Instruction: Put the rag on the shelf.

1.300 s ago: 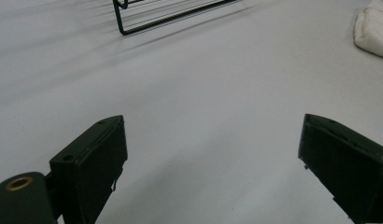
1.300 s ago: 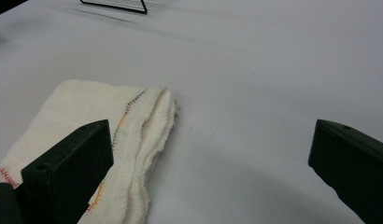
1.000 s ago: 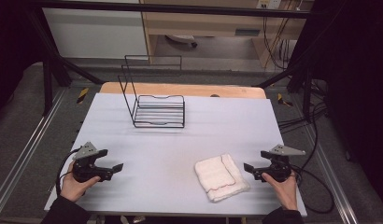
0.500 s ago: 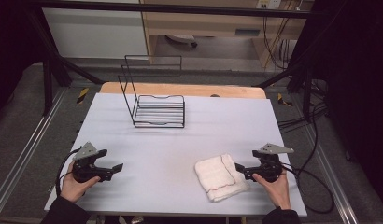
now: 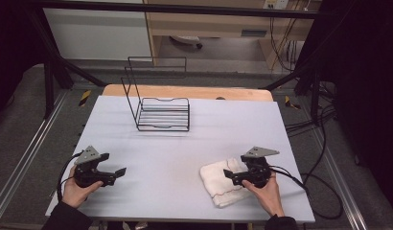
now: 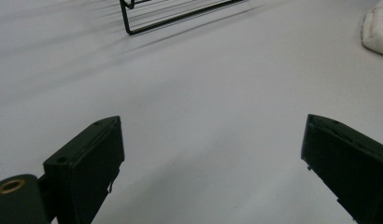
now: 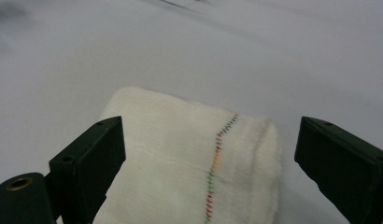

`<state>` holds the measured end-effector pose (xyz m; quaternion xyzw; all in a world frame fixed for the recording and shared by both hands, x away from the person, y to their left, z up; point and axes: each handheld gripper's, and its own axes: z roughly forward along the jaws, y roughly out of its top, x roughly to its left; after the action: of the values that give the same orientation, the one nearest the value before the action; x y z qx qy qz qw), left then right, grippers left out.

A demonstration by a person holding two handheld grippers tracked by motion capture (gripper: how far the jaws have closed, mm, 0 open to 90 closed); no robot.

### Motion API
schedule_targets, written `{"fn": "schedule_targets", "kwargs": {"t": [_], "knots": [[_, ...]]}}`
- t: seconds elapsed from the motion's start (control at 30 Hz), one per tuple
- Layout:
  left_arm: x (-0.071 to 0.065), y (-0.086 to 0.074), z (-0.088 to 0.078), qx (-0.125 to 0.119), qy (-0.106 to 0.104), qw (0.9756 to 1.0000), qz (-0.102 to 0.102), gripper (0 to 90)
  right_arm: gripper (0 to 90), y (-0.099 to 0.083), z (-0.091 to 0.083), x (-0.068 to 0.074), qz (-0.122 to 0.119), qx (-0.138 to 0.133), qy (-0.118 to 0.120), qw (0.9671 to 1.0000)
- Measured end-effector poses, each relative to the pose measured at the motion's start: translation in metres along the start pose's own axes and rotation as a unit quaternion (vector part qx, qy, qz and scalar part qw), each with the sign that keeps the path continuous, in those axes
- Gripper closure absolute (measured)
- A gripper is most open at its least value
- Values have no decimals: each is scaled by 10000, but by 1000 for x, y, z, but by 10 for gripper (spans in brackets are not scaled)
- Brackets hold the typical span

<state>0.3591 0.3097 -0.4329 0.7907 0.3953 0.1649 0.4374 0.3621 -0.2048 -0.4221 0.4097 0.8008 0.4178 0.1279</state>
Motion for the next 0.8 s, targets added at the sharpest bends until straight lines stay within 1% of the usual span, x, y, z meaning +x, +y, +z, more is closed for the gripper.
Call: {"fn": "schedule_targets", "kwargs": {"t": [0.03, 0.07, 0.13, 0.17, 0.27, 0.3, 0.37, 0.4, 0.43, 0.47, 0.5, 0.53, 0.57, 0.6, 0.67, 0.7, 0.73, 0.77, 0.8], "knots": [[0, 0, 0, 0, 12, 10000, 1, 60, 109, 1, 2, 3, -36, 22, -12, 10000], [0, 0, 0, 0, 10, 10000, -4, 59, 111, 3, 7, 9, -25, 72, 13, 10000], [1, 0, 0, 2, 19, 10000, -6, 59, 118, 5, 10, 12, -58, 82, 28, 9999], [1, 0, 0, 4, 22, 10000, -13, 59, 132, 7, 15, 17, -80, 136, 83, 9998], [2, -1, -1, -9, 41, 10000, -40, 59, 156, 9, 20, 23, -87, 179, 154, 9997], [2, -1, -1, -15, 44, 10000, -39, 59, 191, 12, 24, 30, -113, 178, 187, 9996], [3, -1, -2, -28, 39, 10000, -43, 60, 231, 14, 29, 36, -195, 216, 214, 9993], [3, -1, -2, -25, 44, 10000, -42, 60, 231, 14, 29, 36, -195, 216, 214, 9993], [3, -1, -2, -23, 44, 10000, -45, 60, 251, 14, 32, 39, -257, 234, 221, 9992], [3, -1, -2, -24, 48, 10000, -43, 61, 274, 15, 35, 42, -267, 272, 240, 9990], [3, -1, -2, -23, 55, 10000, -43, 64, 329, 17, 40, 48, -367, 321, 223, 9986], [3, -1, -2, -21, 54, 10000, -40, 64, 351, 17, 43, 51, -377, 350, 219, 9984], [3, -1, -2, -6, 56, 10000, -19, 65, 378, 17, 45, 53, -363, 389, 203, 9984], [3, -1, -2, -9, 57, 10000, -22, 67, 401, 17, 48, 55, -407, 410, 199, 9981], [3, -1, -2, -8, 54, 10000, -25, 67, 417, 17, 50, 57, -423, 445, 187, 9979], [3, -1, -2, -5, 57, 10000, -25, 68, 465, 18, 54, 60, -455, 480, 224, 9976], [3, -1, -2, -5, 55, 10000, -30, 68, 465, 18, 54, 60, -455, 480, 224, 9976], [3, -1, -2, -8, 55, 10000, -32, 70, 510, 18, 58, 63, -448, 493, 199, 9976], [3, -1, -2, -8, 59, 10000, -30, 70, 510, 18, 58, 63, -448, 493, 199, 9976]]}}
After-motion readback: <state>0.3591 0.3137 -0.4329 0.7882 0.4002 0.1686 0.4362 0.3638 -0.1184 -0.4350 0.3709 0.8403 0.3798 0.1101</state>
